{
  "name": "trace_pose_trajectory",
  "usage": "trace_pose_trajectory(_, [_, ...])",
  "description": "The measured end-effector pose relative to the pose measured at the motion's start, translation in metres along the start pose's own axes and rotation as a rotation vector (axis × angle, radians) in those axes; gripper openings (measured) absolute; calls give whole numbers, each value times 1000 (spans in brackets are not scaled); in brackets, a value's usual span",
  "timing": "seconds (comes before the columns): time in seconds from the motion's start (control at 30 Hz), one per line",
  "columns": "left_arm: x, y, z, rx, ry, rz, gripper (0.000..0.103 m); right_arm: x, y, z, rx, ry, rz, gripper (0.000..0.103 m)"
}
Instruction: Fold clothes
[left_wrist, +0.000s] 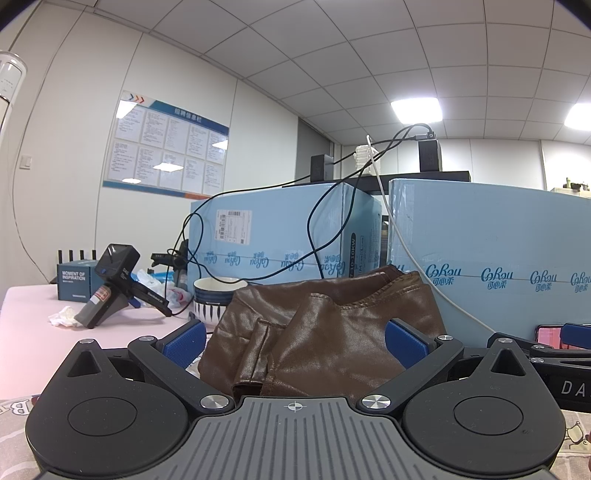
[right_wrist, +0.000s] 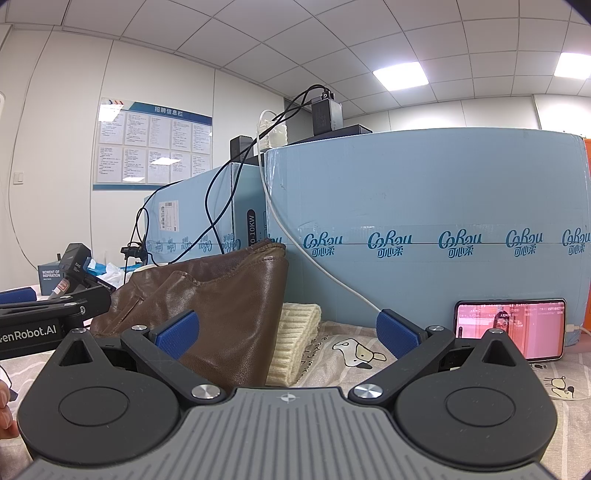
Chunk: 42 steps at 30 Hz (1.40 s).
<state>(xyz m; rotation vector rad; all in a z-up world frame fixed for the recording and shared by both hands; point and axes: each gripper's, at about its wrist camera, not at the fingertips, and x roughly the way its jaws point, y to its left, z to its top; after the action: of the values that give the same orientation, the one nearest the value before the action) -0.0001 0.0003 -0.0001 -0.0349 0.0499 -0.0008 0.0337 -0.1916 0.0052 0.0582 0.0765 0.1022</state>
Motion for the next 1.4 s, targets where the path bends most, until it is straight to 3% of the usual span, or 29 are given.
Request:
trace_pose_trajectory(1.03, [-2,0,2,-4,-20,-10,103,1,3,0,-10,9,-2,103])
trace_pose_trajectory(1.4, [-8,6,3,-40,-122,18,103,-15,4,0,-12,-84,-33,103])
